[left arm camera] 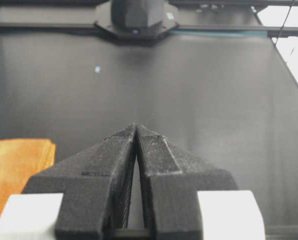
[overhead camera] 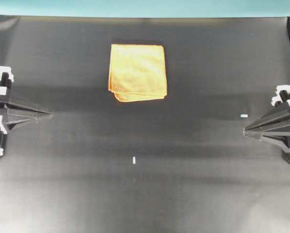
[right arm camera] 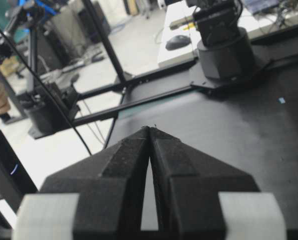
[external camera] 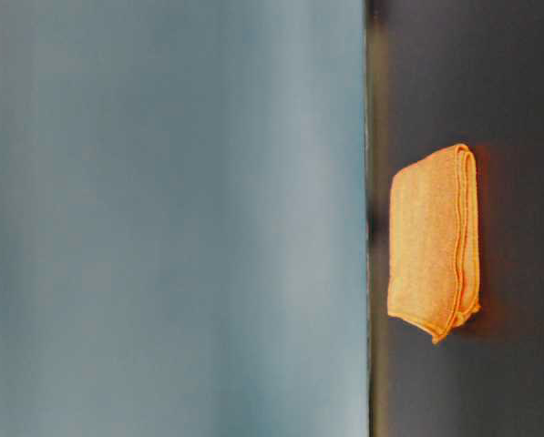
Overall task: Push an orange cloth with the left arm to wipe the desk.
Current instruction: 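Move the left gripper toward the folded orange cloth, then lower the left gripper onto the orange cloth's top surface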
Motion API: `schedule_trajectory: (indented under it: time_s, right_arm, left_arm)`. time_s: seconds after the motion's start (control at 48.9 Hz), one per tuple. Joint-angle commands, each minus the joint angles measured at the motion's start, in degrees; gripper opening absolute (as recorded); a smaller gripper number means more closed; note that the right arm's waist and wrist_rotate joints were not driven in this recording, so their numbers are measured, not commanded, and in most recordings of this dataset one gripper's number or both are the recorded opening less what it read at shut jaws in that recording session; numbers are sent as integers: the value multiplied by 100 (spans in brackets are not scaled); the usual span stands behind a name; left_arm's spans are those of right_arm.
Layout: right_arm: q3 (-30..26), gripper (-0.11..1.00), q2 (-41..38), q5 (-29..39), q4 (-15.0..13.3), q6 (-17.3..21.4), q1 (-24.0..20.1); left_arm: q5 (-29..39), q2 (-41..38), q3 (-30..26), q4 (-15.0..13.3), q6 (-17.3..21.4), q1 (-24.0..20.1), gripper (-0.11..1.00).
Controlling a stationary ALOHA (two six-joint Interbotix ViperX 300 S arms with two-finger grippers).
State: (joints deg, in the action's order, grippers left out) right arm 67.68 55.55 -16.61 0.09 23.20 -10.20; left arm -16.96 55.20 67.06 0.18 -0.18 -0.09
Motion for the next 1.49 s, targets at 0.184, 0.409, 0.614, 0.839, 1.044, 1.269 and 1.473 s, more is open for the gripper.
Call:
schedule_trajectory:
  time_s: [0.184, 0.409, 0.614, 0.839, 1.044, 1.269, 1.473]
  right_arm:
    - [44, 0, -44, 132, 9, -9, 0]
    - [44, 0, -35, 387, 9, -9, 0]
    - [105, 0, -35, 413, 9, -9, 0]
    - [123, -1, -18, 404, 9, 0, 0]
    - [123, 0, 53, 413, 9, 0, 0]
    - [185, -1, 141, 413, 9, -9, 0]
    - [255, -1, 176, 422, 9, 0, 0]
  left_arm:
    - [-62, -923, 0, 237, 9, -360, 0]
    - [-712, -2013, -193, 229, -35, -1020, 0]
    - [-1274, -3094, -580, 237, -44, -1477, 3]
    - [-1354, -4377, -1327, 229, -88, -1793, 55]
    - [-1397, -5388, -2092, 229, -105, -2065, 87]
    - [-1512, -6460, -2874, 229, -264, -2320, 84]
    - [-1494, -7172, -3366, 229, -527, -2514, 84]
